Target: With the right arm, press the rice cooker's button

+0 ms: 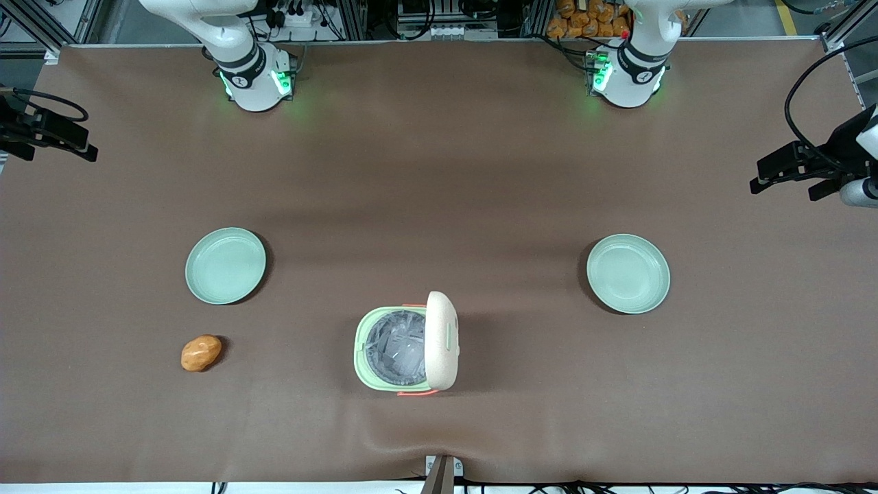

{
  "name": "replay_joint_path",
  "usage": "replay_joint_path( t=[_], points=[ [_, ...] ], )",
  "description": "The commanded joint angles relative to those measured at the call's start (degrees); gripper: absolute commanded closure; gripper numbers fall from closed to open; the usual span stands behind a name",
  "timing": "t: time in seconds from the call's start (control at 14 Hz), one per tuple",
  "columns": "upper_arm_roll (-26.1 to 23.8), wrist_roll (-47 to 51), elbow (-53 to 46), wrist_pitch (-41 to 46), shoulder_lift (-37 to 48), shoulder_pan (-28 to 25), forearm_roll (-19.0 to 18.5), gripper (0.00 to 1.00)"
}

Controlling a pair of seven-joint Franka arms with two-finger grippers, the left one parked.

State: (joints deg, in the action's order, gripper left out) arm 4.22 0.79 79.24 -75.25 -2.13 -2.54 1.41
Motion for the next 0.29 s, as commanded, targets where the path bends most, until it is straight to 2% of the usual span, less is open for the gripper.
replay_joint_path(
  t=[0.0, 0.21],
  points=[
    [-0.4, 0.0, 0.9, -0.2, 1.3, -0.1, -1.3, 0.0],
    [-0.4, 0.1, 1.0, 0.1, 1.3, -0.1, -1.2, 0.0]
  ],
)
